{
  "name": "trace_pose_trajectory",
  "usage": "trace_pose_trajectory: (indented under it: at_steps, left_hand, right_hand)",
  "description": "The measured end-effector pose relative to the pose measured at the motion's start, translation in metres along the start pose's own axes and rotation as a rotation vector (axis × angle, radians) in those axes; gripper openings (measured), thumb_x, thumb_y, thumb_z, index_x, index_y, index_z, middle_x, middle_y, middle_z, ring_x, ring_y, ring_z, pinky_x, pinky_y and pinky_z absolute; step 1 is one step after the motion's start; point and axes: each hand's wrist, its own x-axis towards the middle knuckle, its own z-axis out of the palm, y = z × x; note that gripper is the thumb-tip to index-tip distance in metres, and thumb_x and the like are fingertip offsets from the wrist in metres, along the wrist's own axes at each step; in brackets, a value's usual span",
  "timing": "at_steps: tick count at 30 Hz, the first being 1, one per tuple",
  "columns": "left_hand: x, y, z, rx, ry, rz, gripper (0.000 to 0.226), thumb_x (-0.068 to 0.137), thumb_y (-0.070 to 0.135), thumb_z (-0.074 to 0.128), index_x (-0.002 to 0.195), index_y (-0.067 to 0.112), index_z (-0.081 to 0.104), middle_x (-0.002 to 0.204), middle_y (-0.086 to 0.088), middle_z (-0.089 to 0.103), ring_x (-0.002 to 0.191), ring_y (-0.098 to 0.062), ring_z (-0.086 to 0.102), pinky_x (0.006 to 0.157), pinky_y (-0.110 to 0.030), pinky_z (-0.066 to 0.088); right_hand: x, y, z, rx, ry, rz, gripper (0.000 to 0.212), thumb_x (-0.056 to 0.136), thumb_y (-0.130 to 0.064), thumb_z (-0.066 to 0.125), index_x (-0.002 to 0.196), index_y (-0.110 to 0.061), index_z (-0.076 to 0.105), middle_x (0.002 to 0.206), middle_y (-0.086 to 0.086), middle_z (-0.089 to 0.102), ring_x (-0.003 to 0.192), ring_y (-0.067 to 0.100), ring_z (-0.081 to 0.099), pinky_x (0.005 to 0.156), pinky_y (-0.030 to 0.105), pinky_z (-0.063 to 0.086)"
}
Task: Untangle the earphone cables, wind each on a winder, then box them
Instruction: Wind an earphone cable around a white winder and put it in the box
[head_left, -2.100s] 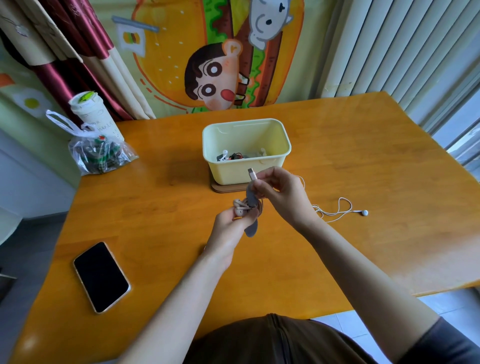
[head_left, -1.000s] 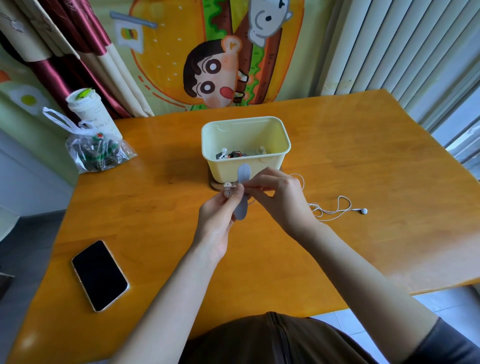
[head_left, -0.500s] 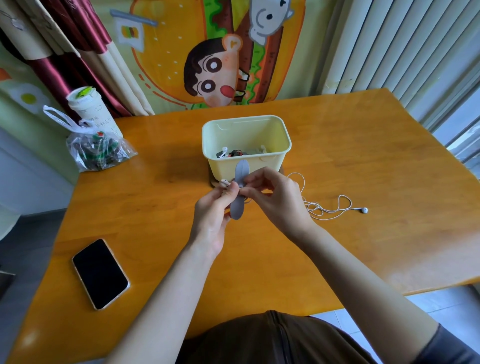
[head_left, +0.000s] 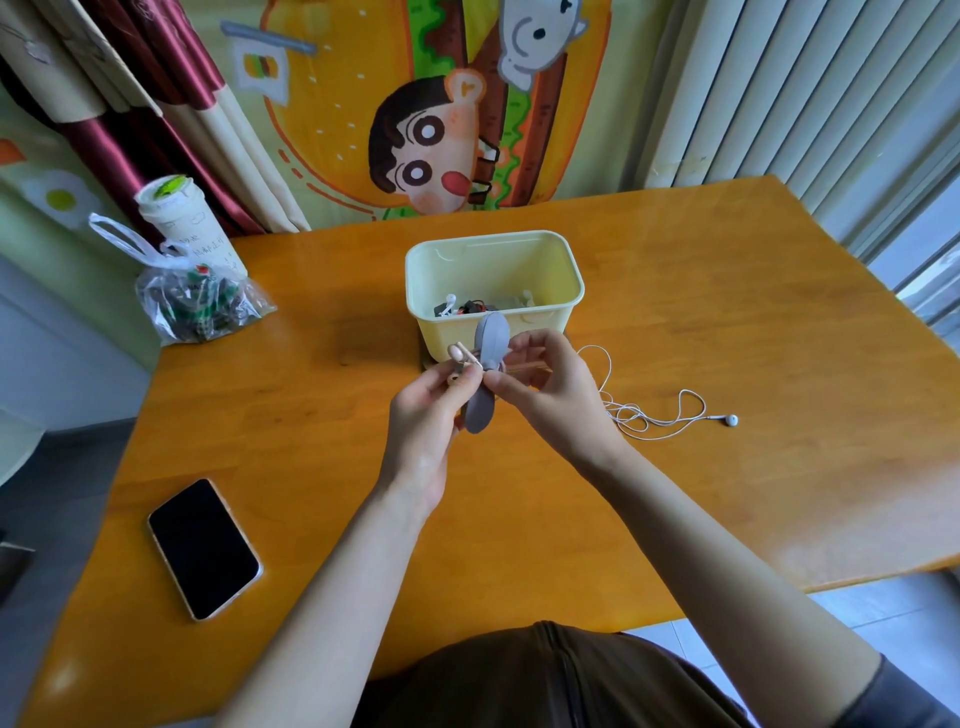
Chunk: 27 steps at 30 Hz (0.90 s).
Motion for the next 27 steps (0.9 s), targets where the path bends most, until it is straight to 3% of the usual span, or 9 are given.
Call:
trace_pose_trajectory:
  at_steps: [3, 7, 15, 20, 24, 27]
  left_hand:
    - [-0.001, 0.0, 0.002, 0.012, 0.018, 0.015, 0.013, 0.092, 0.017, 0.059, 0.084, 0.014, 0.07, 0.07, 0.007, 0.068, 0.065, -0.003, 0.059, 0.063, -0.023, 0.042]
    - [-0.003, -0.003, 0.003, 0.038, 0.003, 0.044, 0.022, 0.094, 0.016, 0.056, 0.075, 0.018, 0.066, 0.062, 0.012, 0.065, 0.062, -0.004, 0.06, 0.062, -0.025, 0.044]
    - [-0.001, -0.008, 0.0, 0.083, -0.003, 0.067, 0.017, 0.095, 0.022, 0.055, 0.097, 0.013, 0.07, 0.087, 0.001, 0.073, 0.079, -0.009, 0.067, 0.058, -0.018, 0.049]
    - [-0.002, -0.007, 0.002, 0.058, -0.027, 0.071, 0.026, 0.097, 0.029, 0.052, 0.099, 0.01, 0.07, 0.09, 0.002, 0.072, 0.081, -0.007, 0.066, 0.058, -0.016, 0.047]
    - [-0.001, -0.006, 0.002, 0.04, -0.05, 0.054, 0.016, 0.093, 0.023, 0.057, 0.098, 0.013, 0.069, 0.093, 0.004, 0.071, 0.086, -0.005, 0.064, 0.065, -0.014, 0.046]
    - [0.0, -0.004, 0.002, 0.031, -0.043, 0.038, 0.014, 0.094, 0.021, 0.056, 0.096, 0.015, 0.068, 0.084, 0.007, 0.07, 0.078, -0.004, 0.063, 0.063, -0.019, 0.045]
  right_hand:
    - [0.001, 0.003, -0.003, 0.048, -0.071, 0.062, 0.03, 0.083, -0.01, 0.07, 0.111, -0.01, 0.06, 0.096, -0.005, 0.069, 0.087, 0.011, 0.068, 0.081, 0.028, 0.055]
    - [0.001, 0.006, -0.009, 0.012, -0.076, 0.058, 0.023, 0.08, -0.009, 0.072, 0.102, -0.014, 0.067, 0.092, 0.003, 0.073, 0.089, 0.017, 0.07, 0.087, 0.041, 0.055]
    - [0.002, 0.005, -0.015, 0.055, -0.077, 0.049, 0.016, 0.082, -0.003, 0.069, 0.091, -0.017, 0.07, 0.087, 0.003, 0.074, 0.08, 0.012, 0.071, 0.075, 0.026, 0.057]
    - [0.0, 0.009, -0.009, 0.105, 0.017, 0.047, 0.015, 0.084, -0.004, 0.067, 0.096, -0.013, 0.071, 0.083, 0.001, 0.073, 0.076, 0.014, 0.07, 0.071, 0.025, 0.057]
    - [-0.001, 0.009, -0.007, 0.094, 0.04, 0.05, 0.013, 0.085, -0.007, 0.067, 0.094, -0.015, 0.071, 0.077, -0.006, 0.072, 0.07, 0.006, 0.068, 0.064, 0.019, 0.055]
    - [-0.003, 0.008, -0.006, 0.059, 0.051, 0.019, 0.012, 0.086, -0.008, 0.066, 0.092, -0.018, 0.071, 0.077, -0.007, 0.071, 0.068, 0.003, 0.067, 0.061, 0.017, 0.053]
